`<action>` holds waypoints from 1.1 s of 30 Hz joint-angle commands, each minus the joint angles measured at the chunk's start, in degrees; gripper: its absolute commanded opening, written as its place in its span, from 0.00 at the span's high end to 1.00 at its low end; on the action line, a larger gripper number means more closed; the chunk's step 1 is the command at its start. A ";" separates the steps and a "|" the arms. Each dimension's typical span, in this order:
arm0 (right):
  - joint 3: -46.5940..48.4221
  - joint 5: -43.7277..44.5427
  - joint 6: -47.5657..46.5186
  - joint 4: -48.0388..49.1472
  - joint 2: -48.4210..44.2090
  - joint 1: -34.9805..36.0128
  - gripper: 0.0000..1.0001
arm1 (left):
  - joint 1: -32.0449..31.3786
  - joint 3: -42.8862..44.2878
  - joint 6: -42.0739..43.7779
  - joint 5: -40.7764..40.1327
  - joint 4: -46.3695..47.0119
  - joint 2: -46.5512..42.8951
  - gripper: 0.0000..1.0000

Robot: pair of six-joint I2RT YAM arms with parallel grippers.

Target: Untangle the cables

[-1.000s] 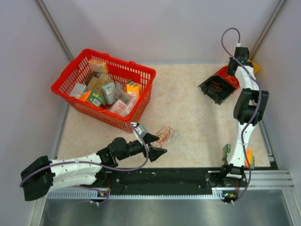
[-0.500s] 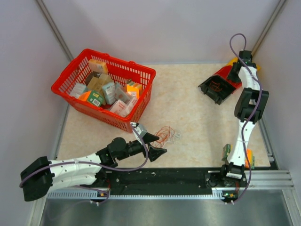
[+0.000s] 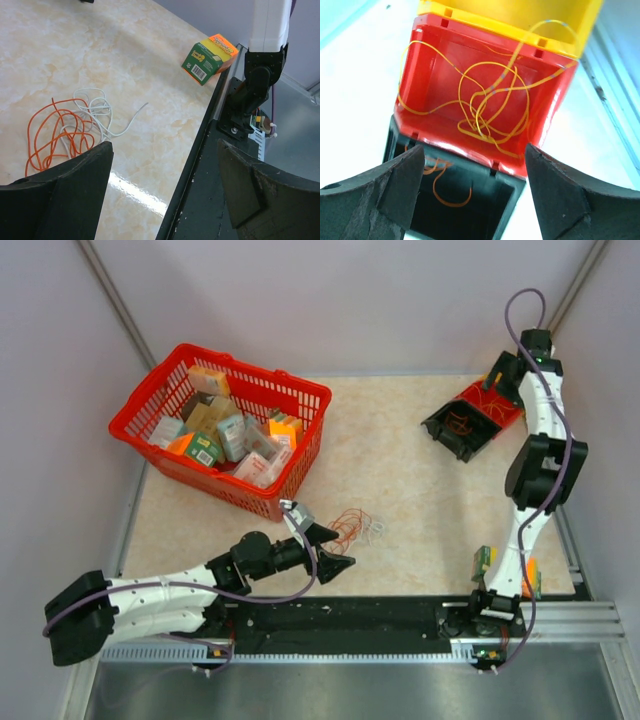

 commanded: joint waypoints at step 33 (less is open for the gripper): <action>-102.81 -26.40 13.00 56.21 -68.24 38.07 0.46 | 0.04 23.46 -18.33 -19.45 -29.02 20.77 0.33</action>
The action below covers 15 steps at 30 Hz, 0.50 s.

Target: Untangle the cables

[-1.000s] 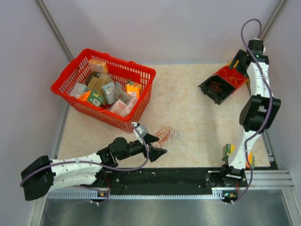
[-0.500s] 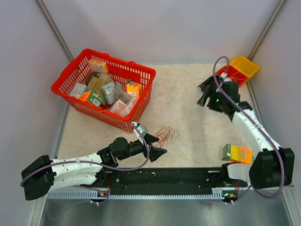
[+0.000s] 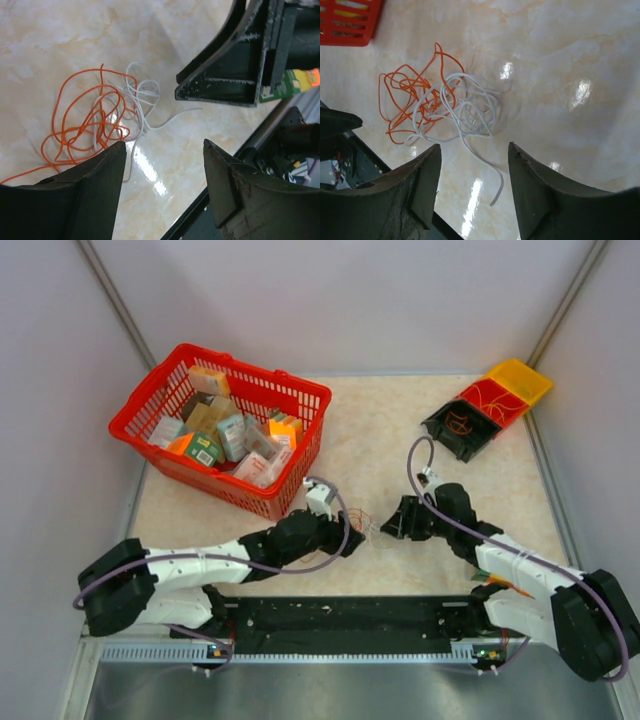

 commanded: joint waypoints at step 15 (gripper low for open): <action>-5.48 -4.84 1.67 20.99 7.37 0.78 0.58 | 1.09 27.08 -3.85 -2.23 -29.61 21.94 0.30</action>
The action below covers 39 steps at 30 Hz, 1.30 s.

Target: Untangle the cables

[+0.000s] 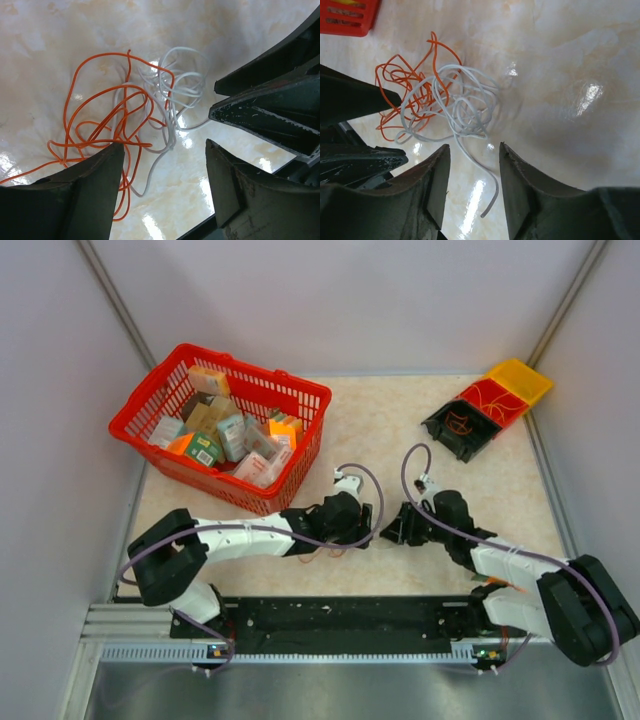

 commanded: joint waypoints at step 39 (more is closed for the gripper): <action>-0.81 -9.52 6.77 14.27 -6.05 9.12 0.37 | 2.65 -7.48 0.96 20.93 10.01 -13.45 1.00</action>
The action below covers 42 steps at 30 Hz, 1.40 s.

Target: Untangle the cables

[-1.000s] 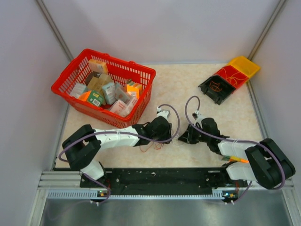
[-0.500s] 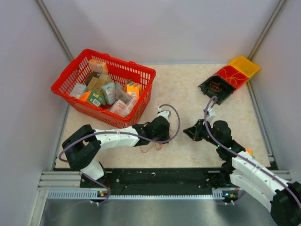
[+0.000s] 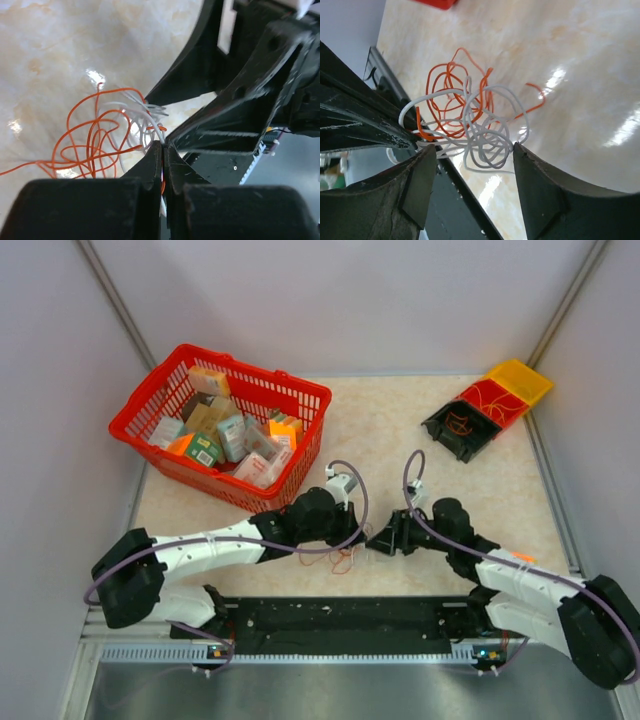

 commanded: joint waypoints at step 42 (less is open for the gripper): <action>6.49 47.19 5.83 -36.09 -13.61 -10.41 1.00 | 0.01 19.99 14.52 -9.98 -22.57 -41.72 1.00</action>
